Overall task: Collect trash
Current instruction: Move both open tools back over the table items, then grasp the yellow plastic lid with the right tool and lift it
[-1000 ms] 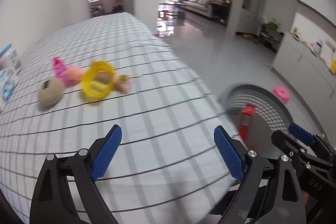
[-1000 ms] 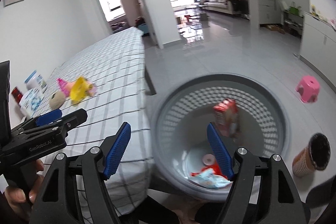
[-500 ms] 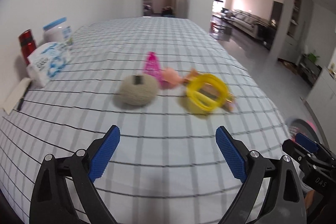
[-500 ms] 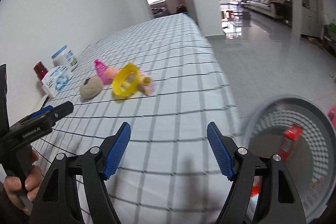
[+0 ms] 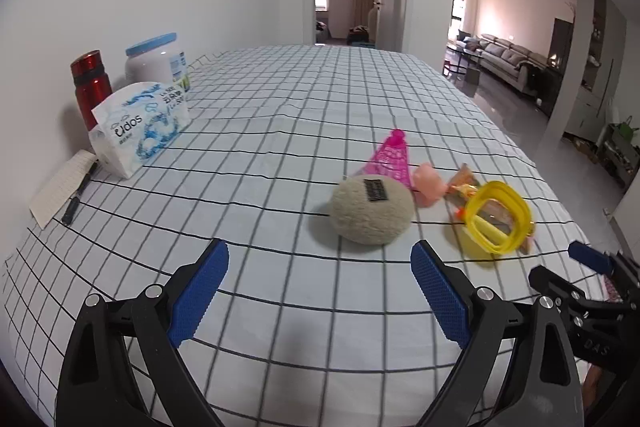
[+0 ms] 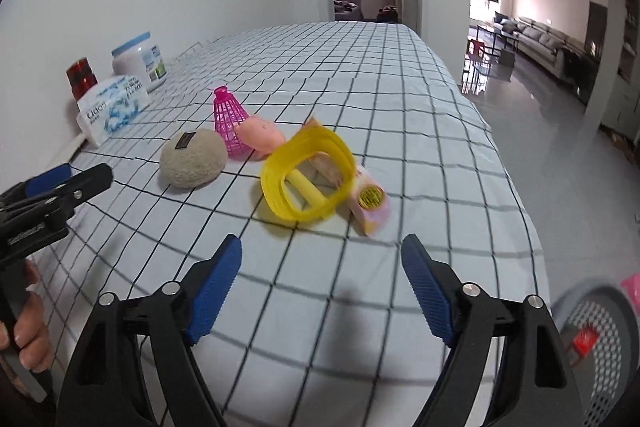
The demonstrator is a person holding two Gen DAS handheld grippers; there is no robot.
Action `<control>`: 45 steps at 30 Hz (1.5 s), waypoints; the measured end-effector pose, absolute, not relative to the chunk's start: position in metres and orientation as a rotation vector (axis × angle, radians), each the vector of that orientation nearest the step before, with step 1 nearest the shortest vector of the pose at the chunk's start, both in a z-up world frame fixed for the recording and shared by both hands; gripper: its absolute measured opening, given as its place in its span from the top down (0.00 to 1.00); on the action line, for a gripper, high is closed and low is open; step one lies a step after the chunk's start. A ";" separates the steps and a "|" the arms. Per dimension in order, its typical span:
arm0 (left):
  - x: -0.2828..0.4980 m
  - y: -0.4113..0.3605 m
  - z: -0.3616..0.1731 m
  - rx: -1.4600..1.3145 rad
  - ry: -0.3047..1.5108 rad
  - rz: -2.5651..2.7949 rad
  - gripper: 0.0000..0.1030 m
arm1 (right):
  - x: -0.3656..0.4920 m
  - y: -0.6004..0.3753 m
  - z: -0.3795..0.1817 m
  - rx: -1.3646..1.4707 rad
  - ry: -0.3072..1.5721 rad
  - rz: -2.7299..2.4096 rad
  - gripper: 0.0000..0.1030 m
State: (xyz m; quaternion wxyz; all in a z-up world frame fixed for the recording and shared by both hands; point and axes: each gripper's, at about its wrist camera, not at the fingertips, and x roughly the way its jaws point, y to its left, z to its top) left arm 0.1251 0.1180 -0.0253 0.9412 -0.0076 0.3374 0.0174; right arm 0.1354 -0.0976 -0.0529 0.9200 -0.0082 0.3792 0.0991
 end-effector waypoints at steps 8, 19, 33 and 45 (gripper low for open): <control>0.128 0.129 -0.034 -0.027 0.697 0.046 0.11 | 0.176 -0.076 -0.063 -0.108 0.814 0.176 0.21; 0.129 0.134 -0.037 -0.070 0.713 0.017 0.11 | 0.202 -0.062 -0.074 -0.180 0.850 0.146 0.21; 0.129 0.133 -0.039 -0.068 0.716 0.013 0.11 | 0.200 -0.052 -0.074 -0.219 0.805 0.118 0.31; 0.134 0.130 -0.045 -0.060 0.736 0.007 0.11 | 0.172 -0.075 -0.060 -0.079 0.752 0.137 0.31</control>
